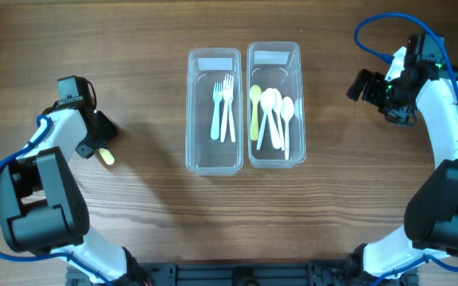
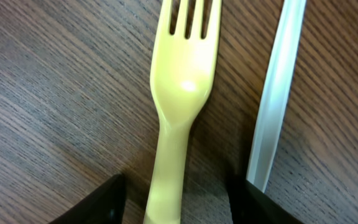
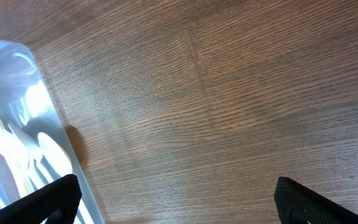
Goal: Pack container
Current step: 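Grasp the yellow fork with the left gripper and lift, then carry the yellow fork into the left container and release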
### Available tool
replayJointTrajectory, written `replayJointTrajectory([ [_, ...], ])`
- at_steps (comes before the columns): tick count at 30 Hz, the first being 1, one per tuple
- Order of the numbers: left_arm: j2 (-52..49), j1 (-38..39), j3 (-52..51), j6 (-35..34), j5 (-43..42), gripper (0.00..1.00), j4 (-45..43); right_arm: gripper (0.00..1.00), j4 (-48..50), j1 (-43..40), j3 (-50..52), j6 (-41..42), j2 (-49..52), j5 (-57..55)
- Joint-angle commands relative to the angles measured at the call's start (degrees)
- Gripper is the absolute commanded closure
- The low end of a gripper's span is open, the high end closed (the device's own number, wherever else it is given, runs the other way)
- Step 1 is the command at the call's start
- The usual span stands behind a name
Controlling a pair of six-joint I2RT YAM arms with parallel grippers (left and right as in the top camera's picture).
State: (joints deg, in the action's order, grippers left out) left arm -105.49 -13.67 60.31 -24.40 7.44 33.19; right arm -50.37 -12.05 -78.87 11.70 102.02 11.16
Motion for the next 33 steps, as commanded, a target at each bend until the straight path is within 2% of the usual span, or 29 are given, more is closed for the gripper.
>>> replayJointTrajectory([
  [1,-1.7,-0.5,-1.1,1.7,-0.6,0.57,0.2,0.00,0.0,0.0,0.2,0.7,0.2,0.9],
  [4,-1.6,-0.5,-1.1,1.7,-0.8,0.81,0.3,0.00,0.0,0.0,0.2,0.7,0.2,0.9],
  [6,-1.5,-0.5,-1.0,1.7,-0.8,0.93,1.0,0.00,0.0,0.0,0.2,0.7,0.2,0.9],
  [7,-1.1,-0.5,-1.0,1.7,-0.8,0.96,1.6,0.00,0.0,0.0,0.2,0.7,0.2,0.9],
  [11,4.2,-0.5,5.2,1.7,-6.6,0.96,11.4,0.00,0.2,0.0,0.2,0.7,0.2,0.9],
  [15,12.9,1.2,18.3,1.7,-17.5,0.96,23.2,0.00,0.2,0.0,0.2,1.0,0.2,0.9],
  [18,18.6,6.7,21.9,1.6,-18.6,0.96,24.3,0.00,0.2,0.0,0.2,1.4,0.2,0.9],
  [21,21.4,17.9,21.9,1.5,-18.2,0.95,22.6,0.01,0.2,0.0,0.2,2.4,0.2,0.9],
  [22,20.8,22.6,21.8,1.5,-17.2,0.94,21.9,0.00,0.2,0.0,0.2,2.7,0.2,0.9],
  [24,17.9,31.5,21.8,1.5,-9.2,0.91,21.4,0.00,0.2,0.0,0.2,3.4,0.2,0.9],
  [26,13.7,37.3,21.8,1.6,-2.3,0.89,20.3,0.00,0.1,0.0,0.2,3.4,0.2,0.9],
  [31,2.1,41.8,21.8,4.3,-1.6,0.88,14.8,0.00,0.0,0.0,0.2,3.3,0.2,0.9],
  [33,-3.3,41.8,21.8,4.3,-1.6,0.85,11.9,0.00,0.0,0.0,0.2,3.3,0.2,0.9],
])
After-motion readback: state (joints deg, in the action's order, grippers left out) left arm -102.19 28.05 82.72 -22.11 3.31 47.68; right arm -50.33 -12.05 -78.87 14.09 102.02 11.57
